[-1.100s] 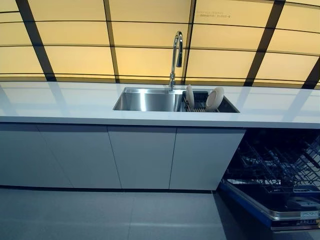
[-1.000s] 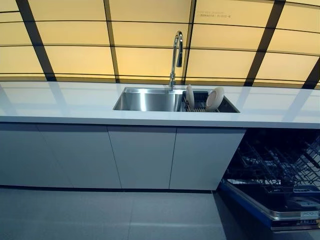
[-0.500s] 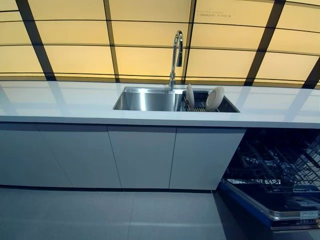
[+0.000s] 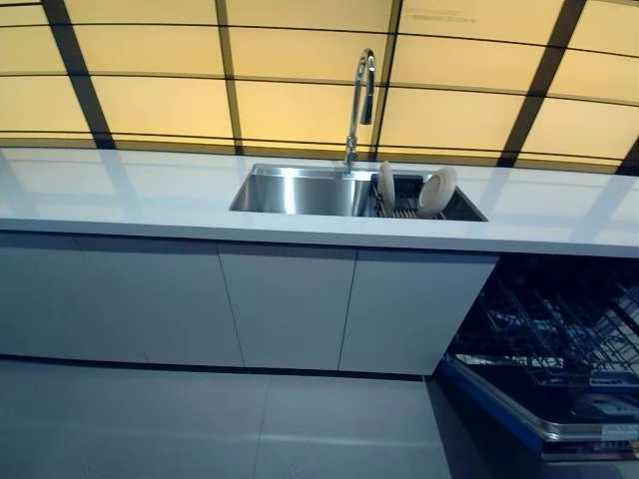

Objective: Take plates into dishwasher

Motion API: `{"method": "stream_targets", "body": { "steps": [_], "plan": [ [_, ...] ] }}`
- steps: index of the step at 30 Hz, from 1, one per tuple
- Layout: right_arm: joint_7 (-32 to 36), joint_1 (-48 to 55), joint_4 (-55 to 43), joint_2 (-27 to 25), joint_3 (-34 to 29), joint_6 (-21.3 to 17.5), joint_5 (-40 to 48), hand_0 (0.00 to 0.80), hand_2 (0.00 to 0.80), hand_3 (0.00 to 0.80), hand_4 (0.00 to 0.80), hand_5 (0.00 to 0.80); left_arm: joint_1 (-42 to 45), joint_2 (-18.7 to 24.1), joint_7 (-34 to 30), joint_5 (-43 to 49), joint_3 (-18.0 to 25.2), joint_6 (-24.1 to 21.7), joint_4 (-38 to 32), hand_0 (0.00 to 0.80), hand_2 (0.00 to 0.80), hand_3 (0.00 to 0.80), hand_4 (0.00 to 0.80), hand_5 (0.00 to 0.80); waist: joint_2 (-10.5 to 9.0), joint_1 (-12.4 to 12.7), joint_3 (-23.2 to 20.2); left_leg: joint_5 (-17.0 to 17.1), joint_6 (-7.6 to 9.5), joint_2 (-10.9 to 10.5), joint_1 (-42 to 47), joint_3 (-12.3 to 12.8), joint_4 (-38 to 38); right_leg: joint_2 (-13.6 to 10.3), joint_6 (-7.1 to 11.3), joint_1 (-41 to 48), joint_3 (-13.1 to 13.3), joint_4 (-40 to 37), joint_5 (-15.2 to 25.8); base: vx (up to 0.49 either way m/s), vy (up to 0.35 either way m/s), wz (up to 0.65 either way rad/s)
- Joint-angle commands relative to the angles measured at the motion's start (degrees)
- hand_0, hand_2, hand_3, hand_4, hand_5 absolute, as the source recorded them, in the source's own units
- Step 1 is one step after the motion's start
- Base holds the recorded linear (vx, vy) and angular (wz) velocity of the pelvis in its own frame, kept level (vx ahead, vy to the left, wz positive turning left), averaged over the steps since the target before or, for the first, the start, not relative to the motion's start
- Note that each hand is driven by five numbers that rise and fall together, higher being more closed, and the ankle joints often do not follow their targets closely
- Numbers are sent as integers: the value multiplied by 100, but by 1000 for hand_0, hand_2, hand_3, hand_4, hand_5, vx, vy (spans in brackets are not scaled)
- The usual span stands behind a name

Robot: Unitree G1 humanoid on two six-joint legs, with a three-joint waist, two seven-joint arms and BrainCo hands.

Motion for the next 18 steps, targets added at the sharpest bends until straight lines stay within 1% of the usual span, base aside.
{"method": "stream_targets", "body": {
  "steps": [1, 2, 4, 5, 6, 7, 8, 9, 10, 11, 12, 14, 16, 18],
  "plan": [
    [768, -549, -1612, -721, -114, -451, 675, 0, 0, 0, 0, 0, -252, 209, -92, 373, -128, 21, 135, 0, 0, 0, 0, 0, -57, 108, 177, -47, 530, -408, -36, -132, 61, 375, -325, -18, 20, 274, -112, 9, -57, 4],
    [837, -537, -1732, -776, -132, -594, 714, 0, 0, 0, 0, 0, -235, 217, -90, 370, -128, 26, 115, 0, 0, 0, 0, 0, -57, 103, 176, -49, 529, -405, -36, -129, 61, 375, -324, -20, 20, 275, -113, 7, -63, 3],
    [1064, -561, -2859, -1115, -292, -421, 1090, 0, 0, 0, 0, 0, -161, 304, -114, 359, -77, 36, 37, 0, 0, 0, 0, 0, -75, 57, 173, -47, 520, -386, -52, -91, 61, 379, -321, -54, 29, 282, -113, 3, -55, 0],
    [1171, -681, -3548, -1394, -496, -539, 1310, 0, 0, 0, 0, 0, -127, 363, -123, 380, -30, 14, 38, 0, 0, 0, 0, 0, -83, 18, 173, -54, 503, -362, -52, -53, 69, 389, -324, -77, 46, 299, -128, 7, -62, -1],
    [1148, -781, -3721, -1474, -597, -586, 1325, 0, 0, 0, 0, 0, -118, 375, -123, 426, -11, 2, 49, 0, 0, 0, 0, 0, -85, 8, 173, -58, 498, -353, -49, -41, 72, 395, -327, -80, 56, 302, -135, 21, -70, 0],
    [1130, -989, -3906, -1604, -735, -761, 1279, 0, 0, 0, 0, 0, -105, 387, -123, 563, 8, -1, 78, 0, 0, 0, 0, 0, -86, 1, 176, -70, 491, -334, -32, -27, 75, 409, -337, -74, 72, 309, -153, 29, -57, -1],
    [1131, -1104, -3986, -1671, -786, -809, 1281, 0, 0, 0, 0, 0, -96, 393, -108, 630, 3, -2, 88, 0, 0, 0, 0, 0, -86, -2, 177, -74, 488, -324, -22, -25, 77, 416, -343, -71, 80, 312, -159, 46, -81, -1],
    [1215, -1406, -4184, -1820, -886, -762, 1438, 0, 0, 0, 0, 0, -80, 412, -102, 768, -41, -5, 94, 0, 0, 0, 0, 0, -89, 0, 179, -85, 481, -299, 4, -21, 90, 431, -356, -59, 101, 320, -174, 32, -53, 0],
    [1216, -1409, -4185, -1822, -886, -760, 1440, 0, 0, 0, 0, 0, -83, 410, -102, 769, -40, -5, 94, 0, 0, 0, 0, 0, -87, 1, 185, -86, 481, -298, 8, -20, 90, 432, -356, -56, 102, 321, -175, 46, -87, 0],
    [1306, -1882, -4354, -1993, -972, -622, 1896, 0, 0, 0, 0, 0, -100, 447, -124, 890, -87, 2, 102, 0, 0, 0, 0, 0, -99, 16, 180, -105, 468, -259, 37, -3, 128, 445, -382, -40, 116, 338, -202, 54, -92, 1],
    [1372, -2350, -4325, -2068, -1036, -426, 2280, 0, 0, 0, 0, 0, -118, 487, -137, 974, -118, 7, 110, 0, 0, 0, 0, 0, -116, 46, 175, -144, 448, -221, 41, -11, 241, 452, -415, -26, 124, 375, -233, 73, -112, 1],
    [1486, -2814, -4087, -2118, -1051, -332, 2668, 0, 0, 0, 0, 0, -155, 506, -130, 999, -137, 9, 132, 0, 0, 0, 0, 0, -136, 88, 172, -204, 418, -175, 40, -35, 397, 459, -452, 10, 125, 404, -266, 88, -91, 0],
    [1651, -3483, -3597, -2319, -1070, -148, 3290, 0, 0, 0, 0, 0, -209, 515, -111, 969, -160, 56, 151, 0, 0, 0, 0, 0, -187, 211, 155, -332, 345, -81, -19, -131, 803, 460, -539, 80, 94, 451, -327, 121, -111, 3],
    [1815, -3872, -3270, -2426, -1002, -11, 3786, 0, 0, 0, 0, 0, -215, 527, -76, 882, -113, 76, 214, 0, 0, 0, 0, 0, -256, 314, 170, -417, 328, -46, -214, -258, 1358, 447, -636, 75, 99, 581, -383, 79, -92, 9]
  ]
}}
